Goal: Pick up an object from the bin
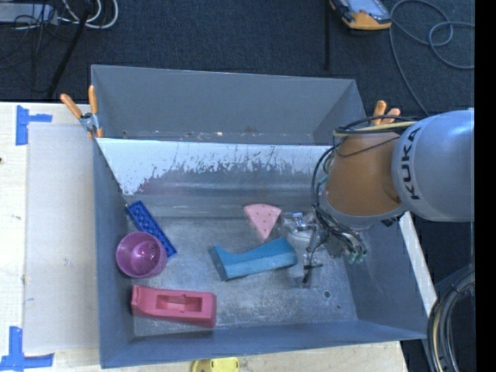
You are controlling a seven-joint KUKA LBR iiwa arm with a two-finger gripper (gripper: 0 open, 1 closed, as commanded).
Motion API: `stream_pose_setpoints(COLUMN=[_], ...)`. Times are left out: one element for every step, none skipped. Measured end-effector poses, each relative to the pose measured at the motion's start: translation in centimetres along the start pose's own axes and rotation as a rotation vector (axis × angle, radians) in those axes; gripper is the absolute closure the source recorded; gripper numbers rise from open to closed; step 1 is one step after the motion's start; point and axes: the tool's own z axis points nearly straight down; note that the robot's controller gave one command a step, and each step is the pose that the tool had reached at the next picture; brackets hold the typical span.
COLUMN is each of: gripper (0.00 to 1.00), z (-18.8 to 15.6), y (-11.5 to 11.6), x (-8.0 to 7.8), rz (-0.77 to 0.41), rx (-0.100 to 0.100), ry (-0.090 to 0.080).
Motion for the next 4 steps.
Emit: stream_pose_setpoints(gripper=[0.0, 1.0, 1.0, 1.0], z=[0.3, 0.7, 0.7, -4.0], y=[4.3, 2.1, 2.1, 2.1], x=[-0.4, -1.9, -1.9, -2.2], rz=[0.026, -0.197, -0.198, -0.199], rx=[0.004, 0.003, 0.003, 0.001], ry=[-0.005, -0.003, -0.003, 0.005])
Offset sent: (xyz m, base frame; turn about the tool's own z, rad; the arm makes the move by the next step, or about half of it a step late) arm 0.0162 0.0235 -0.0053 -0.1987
